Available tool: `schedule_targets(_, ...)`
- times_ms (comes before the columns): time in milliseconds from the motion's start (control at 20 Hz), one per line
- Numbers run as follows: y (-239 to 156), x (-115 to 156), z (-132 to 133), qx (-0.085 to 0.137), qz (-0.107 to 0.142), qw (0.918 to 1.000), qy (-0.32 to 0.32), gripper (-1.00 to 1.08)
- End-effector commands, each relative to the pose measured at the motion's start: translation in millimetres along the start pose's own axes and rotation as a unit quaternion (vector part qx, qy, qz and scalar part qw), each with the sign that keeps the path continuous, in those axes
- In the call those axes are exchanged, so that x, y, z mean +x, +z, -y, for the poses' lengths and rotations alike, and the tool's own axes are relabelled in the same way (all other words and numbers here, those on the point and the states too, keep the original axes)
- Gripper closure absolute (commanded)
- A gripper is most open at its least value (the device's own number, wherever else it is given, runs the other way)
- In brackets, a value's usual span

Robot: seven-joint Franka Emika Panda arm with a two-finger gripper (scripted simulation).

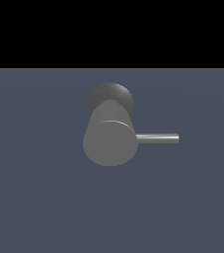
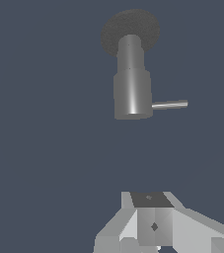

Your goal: Turn on the faucet by rotating a designated handle.

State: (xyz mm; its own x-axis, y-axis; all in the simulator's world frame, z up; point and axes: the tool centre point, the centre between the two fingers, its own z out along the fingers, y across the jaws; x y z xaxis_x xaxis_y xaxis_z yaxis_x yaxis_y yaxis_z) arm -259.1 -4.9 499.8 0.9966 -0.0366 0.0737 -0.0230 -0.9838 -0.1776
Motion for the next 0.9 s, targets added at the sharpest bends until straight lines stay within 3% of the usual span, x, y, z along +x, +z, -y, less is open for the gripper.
schedule_targets(0, -5.8, 2.5, 1.2, 0.039, -0.016, 0.9991, -0.004, 1.08)
schedule_targets(200, -18.9, 7.8, 2.1, 0.116, -0.047, 0.9921, -0.011, 1.08)
schedule_targets(350, -31.0, 12.3, 0.7, 0.178, -0.074, 0.9811, -0.015, 1.08)
schedule_targets(650, -57.0, 21.9, -9.0, 0.299, -0.127, 0.9455, -0.015, 1.08)
schedule_targets(850, -71.0, 27.6, -18.7, 0.363, -0.155, 0.9188, -0.011, 1.08)
